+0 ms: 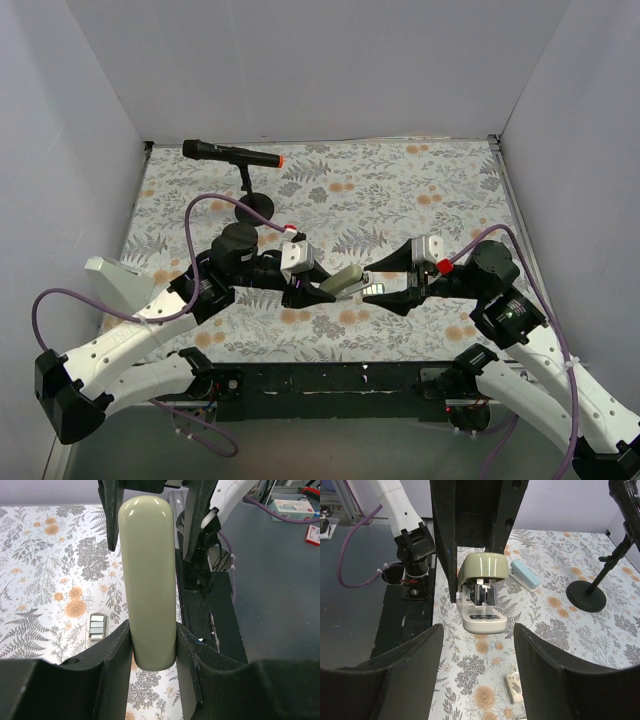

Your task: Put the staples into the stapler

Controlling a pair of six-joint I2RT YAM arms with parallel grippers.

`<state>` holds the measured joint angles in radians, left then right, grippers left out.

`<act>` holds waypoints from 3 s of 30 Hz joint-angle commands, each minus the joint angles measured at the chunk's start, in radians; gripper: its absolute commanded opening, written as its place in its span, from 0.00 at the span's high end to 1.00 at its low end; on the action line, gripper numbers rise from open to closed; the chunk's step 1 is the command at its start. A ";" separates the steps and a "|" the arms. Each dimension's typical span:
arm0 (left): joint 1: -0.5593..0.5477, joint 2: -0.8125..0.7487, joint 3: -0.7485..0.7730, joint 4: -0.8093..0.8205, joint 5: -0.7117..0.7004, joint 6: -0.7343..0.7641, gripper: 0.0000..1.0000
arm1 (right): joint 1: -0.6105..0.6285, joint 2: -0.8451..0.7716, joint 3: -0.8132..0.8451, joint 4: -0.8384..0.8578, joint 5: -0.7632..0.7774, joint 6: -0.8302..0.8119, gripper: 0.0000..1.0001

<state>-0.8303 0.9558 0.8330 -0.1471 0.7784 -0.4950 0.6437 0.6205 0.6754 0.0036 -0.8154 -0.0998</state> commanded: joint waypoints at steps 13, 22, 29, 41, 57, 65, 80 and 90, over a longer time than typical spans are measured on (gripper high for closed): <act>0.002 -0.022 0.000 0.064 0.039 -0.011 1.00 | 0.005 -0.024 0.001 0.157 0.015 0.092 0.37; 0.002 -0.022 -0.005 0.080 0.042 -0.014 1.00 | 0.005 -0.019 -0.004 0.168 0.005 0.127 0.47; 0.002 -0.022 -0.008 0.099 0.055 -0.019 1.00 | 0.005 -0.012 -0.010 0.173 0.009 0.135 0.57; 0.002 -0.034 -0.015 0.122 -0.025 -0.037 0.17 | 0.005 0.001 0.012 0.081 0.085 0.074 0.99; 0.003 0.147 0.219 -0.048 -0.013 0.064 0.15 | 0.005 0.085 0.044 -0.039 0.082 -0.026 0.99; 0.005 0.245 0.304 -0.141 0.061 0.101 0.28 | 0.005 0.085 0.043 -0.048 0.081 -0.037 0.99; 0.007 0.287 0.325 -0.200 0.094 0.118 0.53 | 0.005 0.076 0.036 -0.039 0.094 -0.035 0.99; 0.007 0.265 0.313 -0.189 0.039 0.111 0.93 | 0.005 0.067 0.026 -0.034 0.119 -0.035 0.99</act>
<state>-0.8246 1.2480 1.1259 -0.3336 0.8459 -0.3843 0.6491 0.7090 0.6701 -0.0837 -0.7174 -0.1318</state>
